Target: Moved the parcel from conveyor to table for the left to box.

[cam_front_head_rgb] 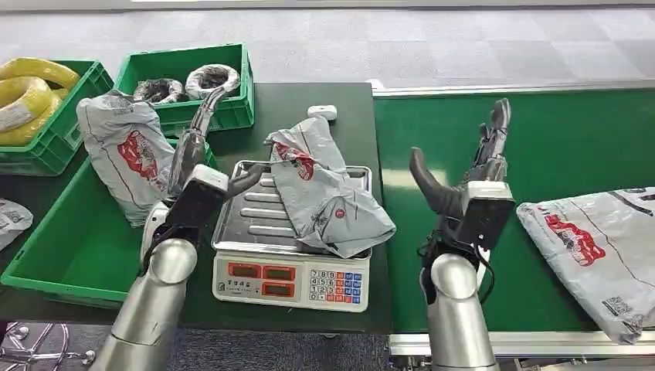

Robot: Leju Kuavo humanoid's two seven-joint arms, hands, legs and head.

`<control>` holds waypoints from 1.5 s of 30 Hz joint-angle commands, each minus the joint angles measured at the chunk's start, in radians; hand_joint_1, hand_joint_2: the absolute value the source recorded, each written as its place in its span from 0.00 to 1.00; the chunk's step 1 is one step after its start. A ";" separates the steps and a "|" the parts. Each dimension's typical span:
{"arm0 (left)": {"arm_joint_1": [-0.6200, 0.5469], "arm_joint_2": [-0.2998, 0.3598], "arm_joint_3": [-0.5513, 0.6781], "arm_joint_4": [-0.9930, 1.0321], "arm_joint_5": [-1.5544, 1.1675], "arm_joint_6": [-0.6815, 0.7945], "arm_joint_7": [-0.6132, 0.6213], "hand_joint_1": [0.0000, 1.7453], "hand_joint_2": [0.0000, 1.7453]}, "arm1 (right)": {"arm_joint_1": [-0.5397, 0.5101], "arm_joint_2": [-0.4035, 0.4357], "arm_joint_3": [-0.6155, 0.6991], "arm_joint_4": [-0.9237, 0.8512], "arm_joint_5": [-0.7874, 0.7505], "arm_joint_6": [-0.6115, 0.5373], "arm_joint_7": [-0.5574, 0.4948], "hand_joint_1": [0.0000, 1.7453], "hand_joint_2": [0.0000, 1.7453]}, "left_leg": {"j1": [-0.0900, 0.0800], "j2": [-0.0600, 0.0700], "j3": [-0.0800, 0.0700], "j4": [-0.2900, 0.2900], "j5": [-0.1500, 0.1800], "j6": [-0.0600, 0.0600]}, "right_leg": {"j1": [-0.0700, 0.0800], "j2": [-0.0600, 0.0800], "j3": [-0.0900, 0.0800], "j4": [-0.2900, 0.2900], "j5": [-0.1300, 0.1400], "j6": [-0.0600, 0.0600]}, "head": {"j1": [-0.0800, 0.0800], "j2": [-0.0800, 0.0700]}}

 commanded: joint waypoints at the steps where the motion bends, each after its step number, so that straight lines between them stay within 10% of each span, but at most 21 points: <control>1: -0.250 0.062 -0.220 0.271 -0.320 -0.028 0.137 0.00 1.00 | 0.162 -0.019 -0.066 -0.159 -0.068 -0.006 -0.055 0.00 1.00 | 0.000 -0.007 0.000 0.000 0.001 0.002 | 0.001 -0.010 0.003 -0.001 -0.001 0.000 | 0.000 0.000; 5: -0.433 0.006 -0.410 0.555 -0.701 -0.126 0.301 0.00 1.00 | 0.161 -0.009 -0.075 -0.137 -0.067 0.052 -0.053 0.00 1.00 | 0.000 -0.009 -0.002 0.002 0.001 0.002 | 0.001 -0.012 0.002 0.000 -0.002 0.001 | 0.000 0.000; 14: -0.568 -0.039 -0.609 0.979 -0.814 -0.215 0.250 0.00 1.00 | 0.193 -0.059 -0.034 -0.089 -0.056 0.062 -0.063 0.00 1.00 | -0.001 -0.004 0.002 0.000 0.002 0.003 | 0.000 -0.006 0.005 -0.003 0.001 0.002 | 0.000 0.000; 33: -0.568 -0.008 -0.665 1.084 -0.724 -0.252 0.150 0.00 1.00 | 0.232 -0.100 0.017 -0.115 -0.102 0.017 -0.093 0.00 1.00 | -0.001 0.003 0.001 0.001 0.001 0.003 | -0.001 0.001 0.002 -0.001 0.002 0.003 | 0.000 0.000; 34: -0.572 -0.006 -0.666 1.087 -0.719 -0.257 0.144 0.82 1.00 | 0.230 -0.101 0.017 -0.113 -0.103 0.016 -0.093 0.00 1.00 | -0.001 0.004 0.002 -0.001 0.002 0.004 | -0.001 0.000 0.003 -0.002 0.003 0.003 | 0.000 0.000; 35: -0.579 -0.004 -0.665 1.091 -0.702 -0.261 0.132 0.92 1.00 | 0.226 -0.102 0.020 -0.111 -0.105 0.013 -0.094 0.00 1.00 | -0.001 0.004 0.001 0.000 0.001 0.003 | -0.001 0.002 0.002 -0.001 0.002 0.003 | 0.000 0.000; 45: -0.590 0.008 -0.651 1.063 -0.627 -0.223 0.119 1.00 1.00 | 0.240 -0.099 0.018 -0.117 -0.110 -0.001 -0.100 0.00 1.00 | -0.001 0.003 0.001 0.001 0.001 0.003 | -0.001 0.002 0.002 0.000 0.002 0.003 | 0.000 0.000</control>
